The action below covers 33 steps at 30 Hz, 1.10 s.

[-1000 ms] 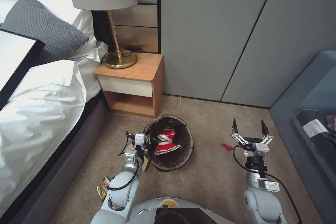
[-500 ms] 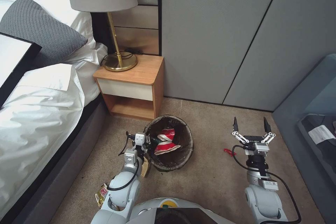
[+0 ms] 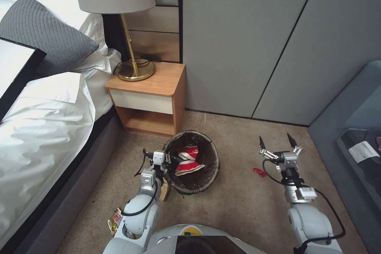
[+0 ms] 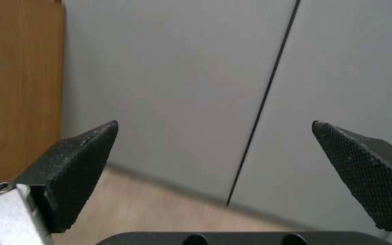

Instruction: Pick up the trash bin, then pick up the garbage from the floor and place it into the trash bin.

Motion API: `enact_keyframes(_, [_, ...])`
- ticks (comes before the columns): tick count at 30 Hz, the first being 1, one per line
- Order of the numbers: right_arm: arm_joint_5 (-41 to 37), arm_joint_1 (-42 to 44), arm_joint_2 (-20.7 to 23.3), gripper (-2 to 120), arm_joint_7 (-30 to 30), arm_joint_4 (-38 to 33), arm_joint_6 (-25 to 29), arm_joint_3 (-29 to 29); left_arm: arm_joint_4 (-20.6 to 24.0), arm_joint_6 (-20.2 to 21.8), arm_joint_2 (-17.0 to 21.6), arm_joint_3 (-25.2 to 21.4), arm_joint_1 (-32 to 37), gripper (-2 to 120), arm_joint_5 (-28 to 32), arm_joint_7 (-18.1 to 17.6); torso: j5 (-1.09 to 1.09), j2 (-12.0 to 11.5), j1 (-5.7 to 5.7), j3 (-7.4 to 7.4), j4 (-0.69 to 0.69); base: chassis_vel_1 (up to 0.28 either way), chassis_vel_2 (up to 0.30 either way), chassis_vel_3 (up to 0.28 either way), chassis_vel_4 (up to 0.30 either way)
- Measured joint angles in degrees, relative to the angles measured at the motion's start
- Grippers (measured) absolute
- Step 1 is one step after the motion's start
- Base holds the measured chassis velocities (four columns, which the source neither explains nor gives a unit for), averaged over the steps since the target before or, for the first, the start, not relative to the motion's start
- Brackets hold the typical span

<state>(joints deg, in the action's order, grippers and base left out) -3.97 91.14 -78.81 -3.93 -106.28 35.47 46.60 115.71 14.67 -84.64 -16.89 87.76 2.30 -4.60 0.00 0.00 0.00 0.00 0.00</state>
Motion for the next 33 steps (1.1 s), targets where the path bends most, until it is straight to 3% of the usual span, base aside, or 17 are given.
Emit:
enact_keyframes(4, [-0.70,-0.07,0.65,100,-1.08,0.02,-2.73,0.12,0.00,0.00,0.00,0.00,0.00,0,0.00,0.00,0.00,0.00,0.00,0.00,-0.01,0.000,0.000,0.000,0.000])
enact_keyframes(6, [-1.88,-0.49,1.97,100,-2.57,0.41,-8.55,0.15,0.00,0.00,0.00,0.00,0.00,0,0.00,0.00,0.01,0.00,0.00,0.00,-0.01,0.000,0.000,0.000,0.000])
enact_keyframes(8, [-2.04,-0.57,2.14,100,-2.69,0.49,-9.34,0.13,0.00,0.00,0.00,0.00,0.00,0,0.00,0.00,0.00,0.00,0.00,0.00,-0.01,0.000,0.000,0.000,0.000])
enact_keyframes(11, [-4.00,-2.12,4.61,100,-3.46,1.94,-19.46,-1.01,0.00,0.00,0.00,0.00,0.00,0,0.00,0.00,0.01,0.00,0.00,0.00,0.01,0.000,0.000,0.000,0.000])
enact_keyframes(12, [-4.00,-2.12,4.61,100,-3.46,1.94,-19.46,-1.01,0.00,0.00,0.00,0.00,0.00,0,0.00,0.00,0.01,0.00,0.00,0.00,0.01,0.000,0.000,0.000,0.000])
enact_keyframes(15, [-3.82,-5.31,8.12,100,-6.65,7.71,-27.03,-3.75,0.00,0.00,0.00,-0.01,0.00,0,0.00,0.00,0.01,0.00,0.00,0.00,0.00,0.000,0.000,0.000,0.000])
enact_keyframes(20, [-1.50,-7.52,10.62,100,-8.84,13.67,-28.71,-5.22,0.00,0.00,0.00,-0.01,0.00,0,0.00,0.00,0.01,0.00,0.00,0.00,0.00,0.000,0.000,0.000,0.000])
enact_keyframes(24, [2.51,-11.41,14.40,100,-13.26,25.95,-27.50,-6.40,0.00,0.00,0.00,-0.01,0.00,0,0.00,0.00,0.01,0.00,0.00,0.00,0.00,0.000,0.000,0.000,0.000])
enact_keyframes(33, [6.14,-14.37,14.71,100,-15.88,37.96,-23.60,-5.85,0.00,0.00,0.00,-0.01,0.00,0,0.00,0.00,0.01,0.00,0.00,0.00,0.00,0.000,0.000,0.000,0.000])
